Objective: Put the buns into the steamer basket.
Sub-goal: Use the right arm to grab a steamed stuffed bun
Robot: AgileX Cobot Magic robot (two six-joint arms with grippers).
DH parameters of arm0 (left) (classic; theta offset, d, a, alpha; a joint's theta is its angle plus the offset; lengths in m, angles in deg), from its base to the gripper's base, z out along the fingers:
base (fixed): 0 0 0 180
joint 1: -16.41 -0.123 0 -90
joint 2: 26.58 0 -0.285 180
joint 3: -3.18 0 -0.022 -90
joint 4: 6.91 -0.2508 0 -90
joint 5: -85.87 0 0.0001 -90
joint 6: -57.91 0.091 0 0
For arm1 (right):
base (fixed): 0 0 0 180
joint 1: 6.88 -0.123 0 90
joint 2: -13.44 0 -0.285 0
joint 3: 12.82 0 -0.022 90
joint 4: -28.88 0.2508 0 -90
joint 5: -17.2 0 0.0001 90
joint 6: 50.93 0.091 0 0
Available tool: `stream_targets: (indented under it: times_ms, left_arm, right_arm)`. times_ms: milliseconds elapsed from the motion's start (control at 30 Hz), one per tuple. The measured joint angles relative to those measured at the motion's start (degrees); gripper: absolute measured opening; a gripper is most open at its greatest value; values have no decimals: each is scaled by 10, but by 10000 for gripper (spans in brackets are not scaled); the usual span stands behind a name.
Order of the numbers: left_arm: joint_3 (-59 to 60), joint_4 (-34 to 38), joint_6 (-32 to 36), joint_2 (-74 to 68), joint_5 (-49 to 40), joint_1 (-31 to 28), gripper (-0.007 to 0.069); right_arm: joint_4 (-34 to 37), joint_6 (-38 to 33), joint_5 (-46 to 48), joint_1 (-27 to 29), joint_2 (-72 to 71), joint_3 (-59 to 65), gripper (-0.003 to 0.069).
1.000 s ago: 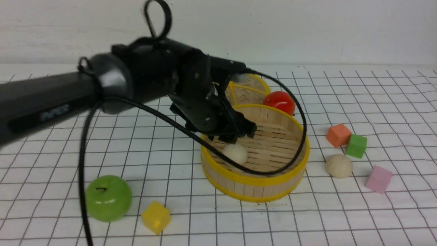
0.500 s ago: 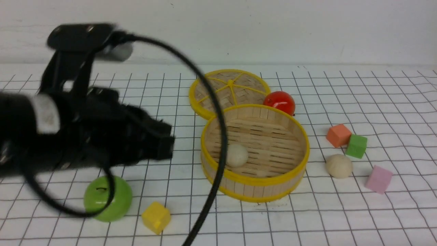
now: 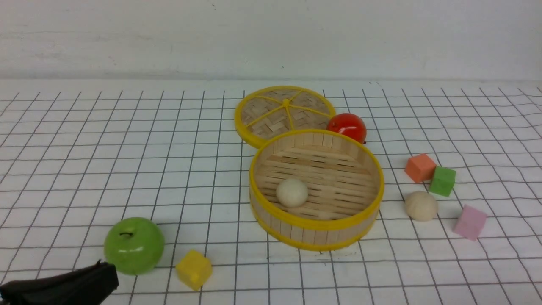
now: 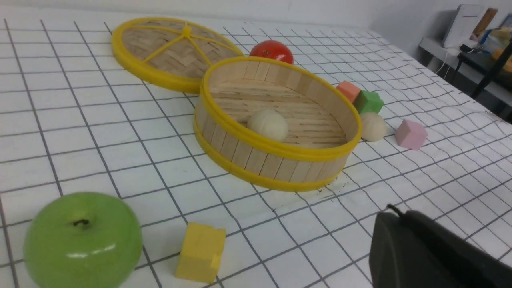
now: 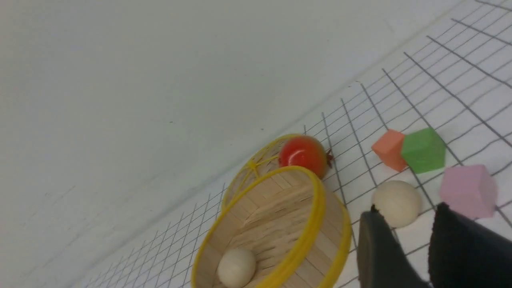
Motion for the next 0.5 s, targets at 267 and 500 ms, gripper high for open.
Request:
stream_targets:
  times_ms: [267, 500]
  left_arm:
    - [40, 0, 0, 1, 0, 0, -13]
    - [45, 0, 0, 1, -11, 0, -13]
  right_arm:
    - [-69, -152, 263, 0, 294, -288, 48]
    - [-83, -187, 376, -1, 611, -466, 25]
